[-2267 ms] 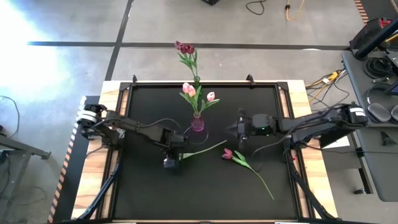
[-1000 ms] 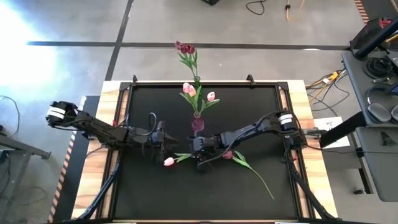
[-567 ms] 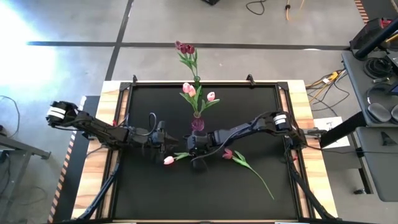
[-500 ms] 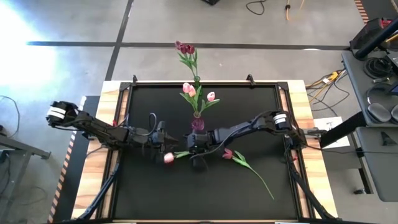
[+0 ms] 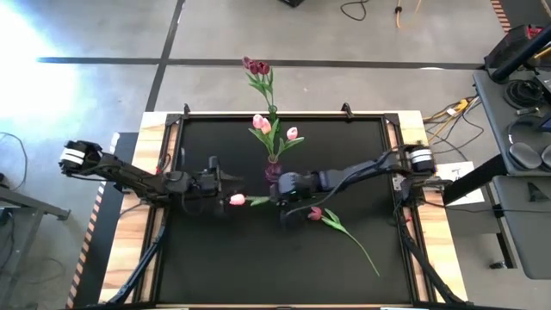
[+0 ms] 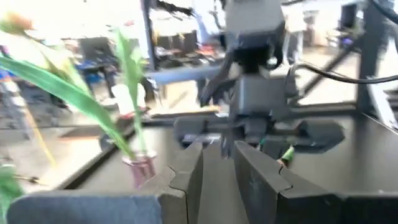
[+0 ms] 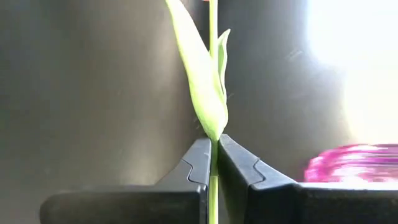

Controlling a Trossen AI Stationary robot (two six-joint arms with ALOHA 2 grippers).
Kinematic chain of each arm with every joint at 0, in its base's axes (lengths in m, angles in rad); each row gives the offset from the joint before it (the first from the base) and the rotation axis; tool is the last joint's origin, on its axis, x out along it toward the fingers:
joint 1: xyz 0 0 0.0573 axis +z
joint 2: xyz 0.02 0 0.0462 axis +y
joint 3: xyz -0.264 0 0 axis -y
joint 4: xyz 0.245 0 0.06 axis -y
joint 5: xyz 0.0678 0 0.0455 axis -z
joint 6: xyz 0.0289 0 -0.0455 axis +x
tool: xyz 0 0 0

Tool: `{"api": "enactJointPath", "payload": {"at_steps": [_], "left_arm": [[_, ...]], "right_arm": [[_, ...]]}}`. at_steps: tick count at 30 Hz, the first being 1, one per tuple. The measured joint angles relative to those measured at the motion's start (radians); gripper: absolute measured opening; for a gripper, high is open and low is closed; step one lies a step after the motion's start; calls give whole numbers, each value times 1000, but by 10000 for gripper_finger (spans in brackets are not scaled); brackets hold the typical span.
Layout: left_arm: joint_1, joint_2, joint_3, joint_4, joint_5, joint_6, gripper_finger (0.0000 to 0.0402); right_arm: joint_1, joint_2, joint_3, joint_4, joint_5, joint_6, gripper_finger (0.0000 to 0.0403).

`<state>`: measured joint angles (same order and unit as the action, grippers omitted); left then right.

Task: Sort flowers into vase by color
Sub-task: Put the purple flower into the purple vase

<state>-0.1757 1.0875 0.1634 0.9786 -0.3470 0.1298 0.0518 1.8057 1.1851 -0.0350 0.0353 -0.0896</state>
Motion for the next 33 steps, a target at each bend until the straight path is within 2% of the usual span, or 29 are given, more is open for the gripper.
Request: {"api": "enactJointPath", "payload": {"at_steps": [7,10,14,20,25,33], "left_arm": [[1,-69,-24,65,-59,23,77],[1,-87,-33,49,-63,26,77],[1,-85,-41,86,-63,27,77],[1,-73,-41,91,-63,40,77],[1,-68,-41,96,-63,42,78],[1,-57,-40,99,-63,42,78]], "right_arm": [[-12,-267,-257,521,112,-52,13],[-18,-339,-322,801,131,-105,13],[-43,-384,-370,1059,129,-130,12],[-105,-354,-362,1227,106,-90,12],[-150,-246,-323,1363,40,-19,12],[-178,-88,-241,1530,18,27,12]]}}
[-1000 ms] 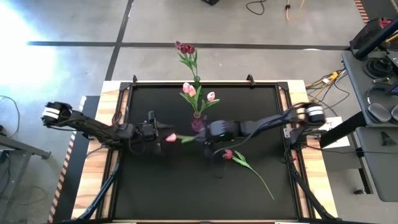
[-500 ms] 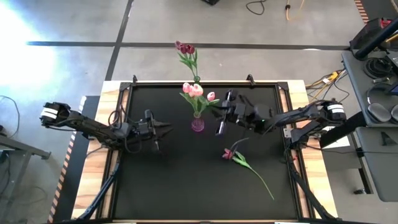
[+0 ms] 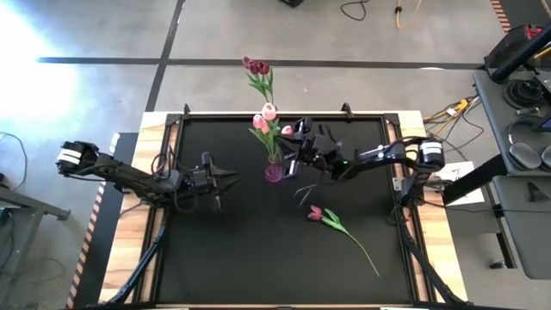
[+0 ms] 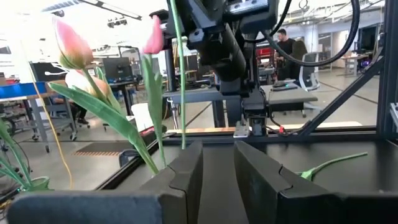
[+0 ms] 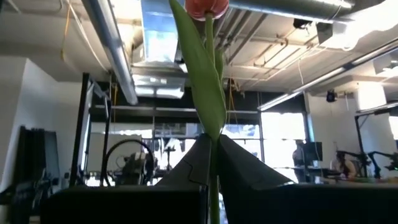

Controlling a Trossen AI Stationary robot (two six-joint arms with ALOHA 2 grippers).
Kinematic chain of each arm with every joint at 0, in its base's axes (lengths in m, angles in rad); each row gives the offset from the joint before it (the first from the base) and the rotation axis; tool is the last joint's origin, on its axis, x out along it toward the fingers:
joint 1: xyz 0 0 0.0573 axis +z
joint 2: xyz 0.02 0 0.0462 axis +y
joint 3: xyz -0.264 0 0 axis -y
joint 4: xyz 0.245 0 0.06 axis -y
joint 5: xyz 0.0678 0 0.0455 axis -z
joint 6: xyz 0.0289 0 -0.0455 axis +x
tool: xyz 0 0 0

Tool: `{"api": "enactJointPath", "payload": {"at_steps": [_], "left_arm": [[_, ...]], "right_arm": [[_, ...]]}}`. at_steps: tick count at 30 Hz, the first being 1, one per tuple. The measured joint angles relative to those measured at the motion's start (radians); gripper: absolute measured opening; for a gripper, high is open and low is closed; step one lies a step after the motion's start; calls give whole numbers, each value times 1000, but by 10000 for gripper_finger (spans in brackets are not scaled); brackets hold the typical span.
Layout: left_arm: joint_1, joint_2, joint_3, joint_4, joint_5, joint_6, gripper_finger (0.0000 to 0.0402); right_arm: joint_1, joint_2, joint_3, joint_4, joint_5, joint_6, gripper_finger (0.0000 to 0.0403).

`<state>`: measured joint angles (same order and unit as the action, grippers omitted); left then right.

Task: Sort flowers into vase by color
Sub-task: Put the purple flower into the purple vase

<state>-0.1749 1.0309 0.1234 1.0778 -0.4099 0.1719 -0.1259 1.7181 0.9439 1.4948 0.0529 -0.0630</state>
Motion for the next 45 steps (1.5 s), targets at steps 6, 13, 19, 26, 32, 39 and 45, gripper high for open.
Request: {"api": "enactJointPath", "payload": {"at_steps": [6,13,19,26,32,39,45], "left_arm": [[0,10,0,-1,0,0,78],[0,10,0,0,1,0,78],[0,10,-1,-1,1,0,78],[0,10,-1,-1,2,0,78],[0,10,-1,-1,2,0,78],[0,10,-1,-1,2,0,78],[0,10,-1,-1,2,0,78]], "right_arm": [[-18,83,70,41,-1,11,12],[-43,149,104,75,-9,-3,12],[-52,154,78,78,-10,-16,12],[-52,155,62,75,-9,-27,12],[-51,155,58,-12,66,-68,21],[-52,155,58,-128,133,-106,49],[-51,155,58,-189,133,-105,77]]}}
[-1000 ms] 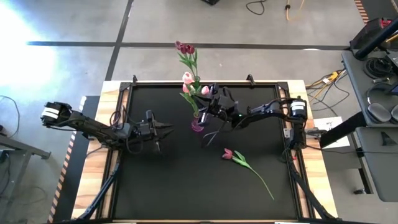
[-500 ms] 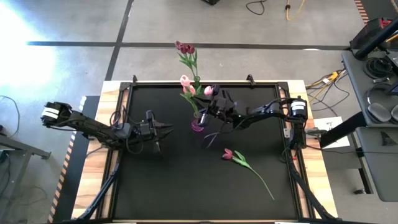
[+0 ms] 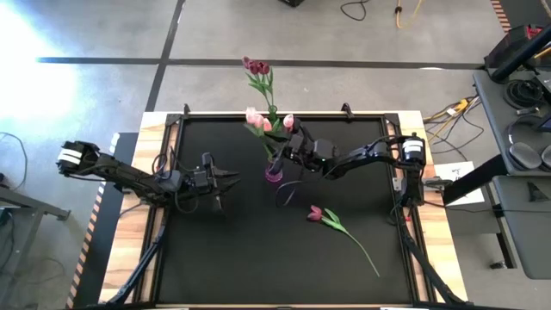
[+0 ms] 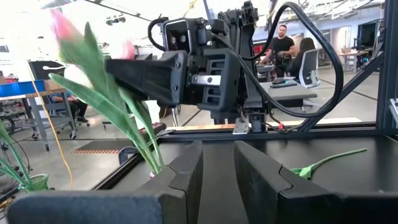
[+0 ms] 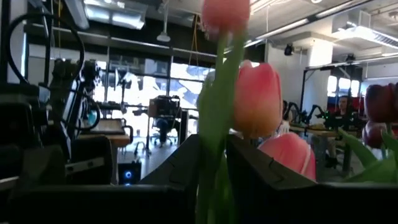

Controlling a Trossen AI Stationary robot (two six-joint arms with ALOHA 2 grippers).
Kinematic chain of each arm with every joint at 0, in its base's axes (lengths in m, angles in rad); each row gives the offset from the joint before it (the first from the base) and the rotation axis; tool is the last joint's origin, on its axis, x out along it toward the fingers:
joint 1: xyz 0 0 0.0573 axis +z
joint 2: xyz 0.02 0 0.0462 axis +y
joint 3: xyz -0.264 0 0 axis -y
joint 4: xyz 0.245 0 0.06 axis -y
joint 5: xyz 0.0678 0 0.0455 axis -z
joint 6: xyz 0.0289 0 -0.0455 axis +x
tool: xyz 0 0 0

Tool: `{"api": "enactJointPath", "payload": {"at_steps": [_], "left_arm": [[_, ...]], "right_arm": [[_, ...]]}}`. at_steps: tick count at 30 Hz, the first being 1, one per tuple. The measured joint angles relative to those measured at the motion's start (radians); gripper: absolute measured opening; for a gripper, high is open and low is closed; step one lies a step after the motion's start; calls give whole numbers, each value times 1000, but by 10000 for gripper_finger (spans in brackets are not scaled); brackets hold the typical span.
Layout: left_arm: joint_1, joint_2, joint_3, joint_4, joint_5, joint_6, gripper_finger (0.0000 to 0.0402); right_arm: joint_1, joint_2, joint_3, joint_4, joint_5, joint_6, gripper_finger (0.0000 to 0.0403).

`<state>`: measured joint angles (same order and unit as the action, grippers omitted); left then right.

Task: Sort flowers into vase by color
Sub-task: Put the purple flower into the purple vase, then put the red flower into the green vase

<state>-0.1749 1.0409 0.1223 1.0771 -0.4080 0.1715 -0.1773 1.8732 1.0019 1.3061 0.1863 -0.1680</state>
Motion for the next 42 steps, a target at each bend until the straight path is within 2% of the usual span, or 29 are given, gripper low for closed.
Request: {"api": "enactJointPath", "payload": {"at_steps": [9,13,19,28,37,42], "left_arm": [[0,0,0,-5,0,0,77],[0,0,0,-13,0,0,77],[0,0,0,-15,0,0,77],[0,0,0,-16,-1,0,77],[0,0,1,-15,-1,0,77],[0,0,1,-16,-1,0,77]], "right_arm": [[12,-25,0,-126,0,39,135],[29,-81,-1,-248,-1,15,153],[66,-218,-1,-487,-1,-28,162],[86,-344,-1,-617,0,-66,162],[86,-316,-1,-661,6,-44,166],[86,-304,-1,-713,75,18,199]]}}
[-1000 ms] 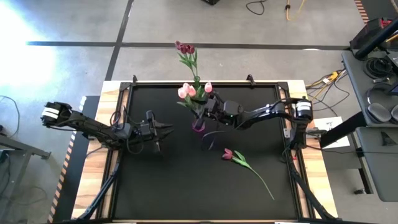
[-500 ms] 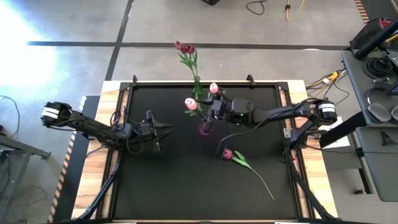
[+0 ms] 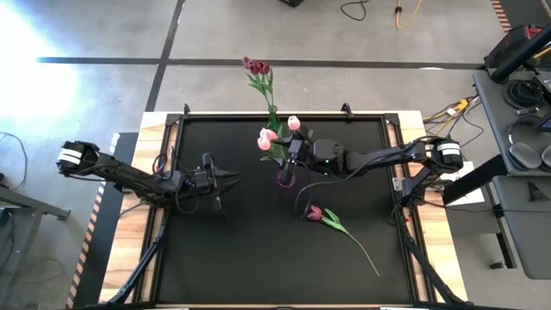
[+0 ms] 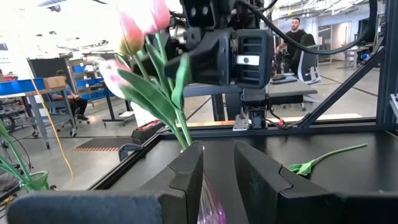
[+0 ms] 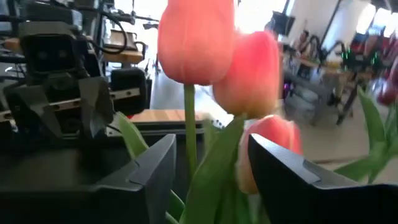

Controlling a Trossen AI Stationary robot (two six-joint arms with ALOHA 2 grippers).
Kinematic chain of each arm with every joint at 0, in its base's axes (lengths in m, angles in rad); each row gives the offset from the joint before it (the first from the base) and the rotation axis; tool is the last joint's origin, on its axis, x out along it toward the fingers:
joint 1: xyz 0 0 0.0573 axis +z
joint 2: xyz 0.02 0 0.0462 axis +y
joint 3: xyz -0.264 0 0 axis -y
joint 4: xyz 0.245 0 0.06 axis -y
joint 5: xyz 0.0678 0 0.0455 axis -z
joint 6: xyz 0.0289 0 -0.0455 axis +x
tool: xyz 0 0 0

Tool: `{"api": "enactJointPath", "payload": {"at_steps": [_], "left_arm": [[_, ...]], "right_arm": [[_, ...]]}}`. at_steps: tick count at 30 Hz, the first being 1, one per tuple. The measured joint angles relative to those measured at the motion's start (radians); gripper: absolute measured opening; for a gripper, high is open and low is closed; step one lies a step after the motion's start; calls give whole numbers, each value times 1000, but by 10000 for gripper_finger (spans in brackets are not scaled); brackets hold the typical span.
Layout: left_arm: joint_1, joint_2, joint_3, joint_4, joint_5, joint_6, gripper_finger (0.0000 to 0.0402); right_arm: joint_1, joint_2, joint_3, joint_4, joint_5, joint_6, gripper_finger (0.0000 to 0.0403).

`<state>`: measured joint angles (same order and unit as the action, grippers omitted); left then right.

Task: Sort flowers into vase by color
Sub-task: Put the red flower into the green vase

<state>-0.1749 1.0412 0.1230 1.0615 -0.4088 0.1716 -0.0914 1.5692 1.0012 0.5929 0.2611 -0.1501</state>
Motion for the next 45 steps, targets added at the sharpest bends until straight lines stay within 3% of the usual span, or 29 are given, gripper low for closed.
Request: {"api": "enactJointPath", "payload": {"at_steps": [7,12,20,31,39,45], "left_arm": [[0,0,0,0,0,0,77],[0,0,0,0,0,0,77],[0,0,0,0,0,3,77],[0,0,0,0,0,3,77],[0,0,0,-1,0,3,77],[0,0,0,-3,0,3,77]], "right_arm": [[0,-23,6,-104,-2,168,255],[0,-33,6,-103,-58,185,273],[-1,-42,6,-80,-145,-26,274],[-1,-42,6,-156,-370,-276,274],[-1,-42,6,-239,-374,-480,274],[-1,-43,6,-243,-359,-426,274]]}}
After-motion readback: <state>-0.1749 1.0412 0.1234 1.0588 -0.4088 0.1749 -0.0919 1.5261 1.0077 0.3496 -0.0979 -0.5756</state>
